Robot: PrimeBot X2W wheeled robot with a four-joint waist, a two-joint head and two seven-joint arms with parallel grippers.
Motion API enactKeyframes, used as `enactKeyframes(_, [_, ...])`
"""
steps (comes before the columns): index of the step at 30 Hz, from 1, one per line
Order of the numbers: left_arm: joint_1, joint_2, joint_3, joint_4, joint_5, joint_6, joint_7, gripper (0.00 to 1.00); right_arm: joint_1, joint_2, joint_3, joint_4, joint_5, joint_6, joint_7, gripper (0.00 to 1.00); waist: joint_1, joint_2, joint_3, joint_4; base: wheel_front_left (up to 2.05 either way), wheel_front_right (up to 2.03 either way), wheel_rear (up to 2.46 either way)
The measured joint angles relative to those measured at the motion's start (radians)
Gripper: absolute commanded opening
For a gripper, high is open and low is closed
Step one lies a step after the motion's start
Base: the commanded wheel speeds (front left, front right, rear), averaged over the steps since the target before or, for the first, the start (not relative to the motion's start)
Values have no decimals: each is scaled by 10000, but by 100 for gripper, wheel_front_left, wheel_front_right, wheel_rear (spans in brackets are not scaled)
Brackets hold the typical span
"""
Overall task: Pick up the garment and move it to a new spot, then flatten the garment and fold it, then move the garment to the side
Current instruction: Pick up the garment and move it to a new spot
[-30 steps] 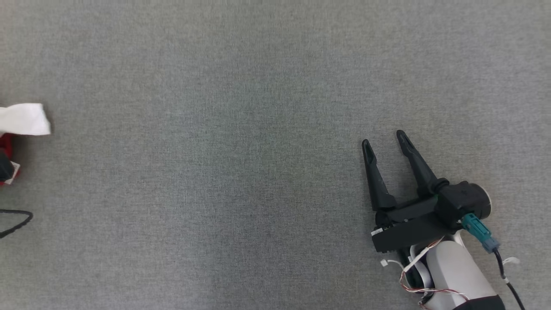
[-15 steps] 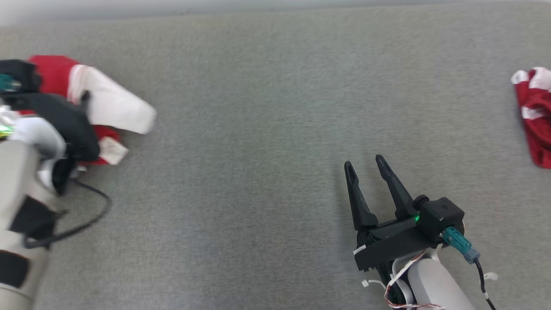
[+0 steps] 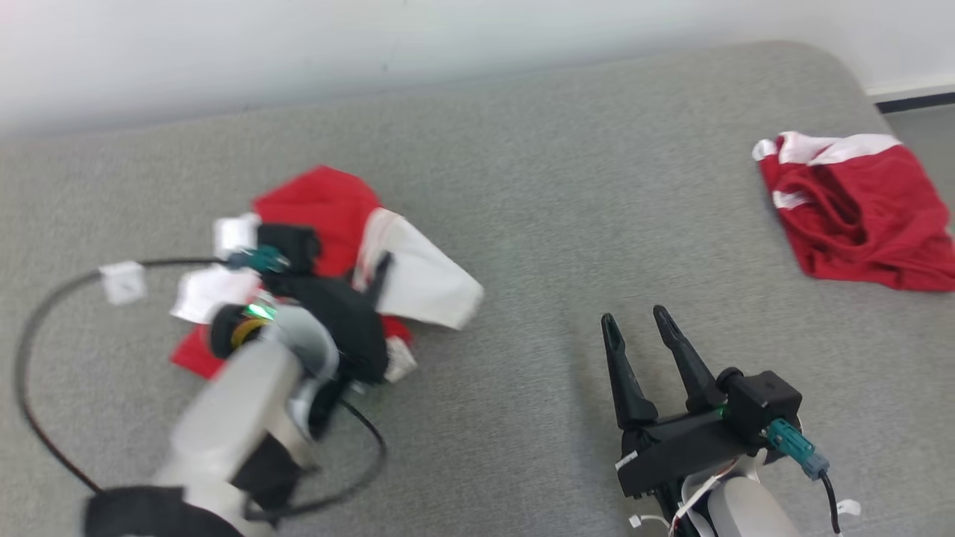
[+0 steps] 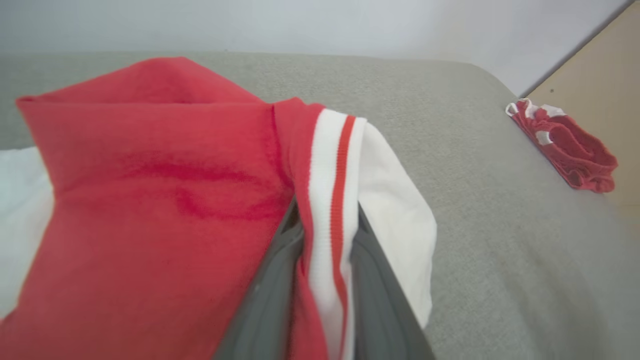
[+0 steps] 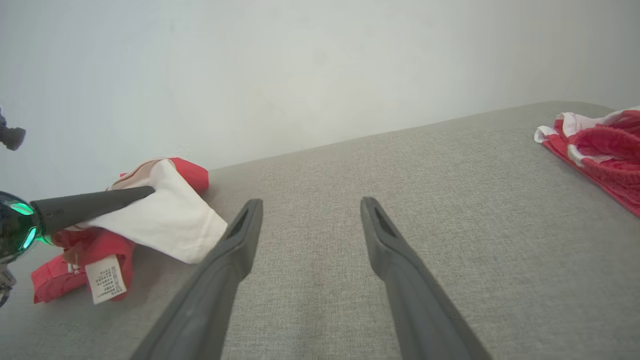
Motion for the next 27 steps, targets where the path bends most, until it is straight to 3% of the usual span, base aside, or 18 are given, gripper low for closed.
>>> enactKeyframes(4, [487,-520,-706,-234,-140,-2,-571,0,219,0,-94,67,-12,0,0,100,0,-1,-334,-234,0,0,0])
enactKeyframes(9, [889,-652,-1198,102,10,-2,-1862,0,358,2,-90,134,2,0,0,100,-1,-1,-670,-409,0,0,0])
enactKeyframes(10, [922,-656,-1189,215,29,-2,-2182,5,359,2,-86,138,6,0,0,100,-1,-1,-720,-432,0,0,0])
enactKeyframes(11, [962,-663,-1177,309,-13,-2,-2387,30,362,2,-88,136,19,0,0,100,-1,-1,-764,-443,0,0,0])
enactKeyframes(12, [1034,-669,-1158,399,-40,-2,-2552,75,379,2,-90,132,27,0,0,100,-1,-1,-803,-442,0,0,0])
enactKeyframes(14, [1210,-648,-1083,616,-79,-4,-2780,96,432,2,-105,127,46,0,0,100,-1,-2,-862,-405,0,0,0])
enactKeyframes(15, [1289,-600,-1080,679,-36,-15,-2861,100,466,2,-130,125,46,0,0,100,-1,-2,-881,-367,0,0,0])
enactKeyframes(21, [1688,-44,-79,65,600,201,-2993,100,560,6,-268,107,13,0,2,100,-1,-1,-989,-124,0,0,0])
enactKeyframes(22, [2098,234,629,-608,1187,445,-3014,100,603,8,-351,109,-21,0,0,100,-1,-2,-1051,-20,0,0,0])
enactKeyframes(27, [3672,514,1971,-1687,2288,1026,-3014,100,775,8,-485,104,-213,0,2,100,-1,-1,-1238,159,0,0,0])
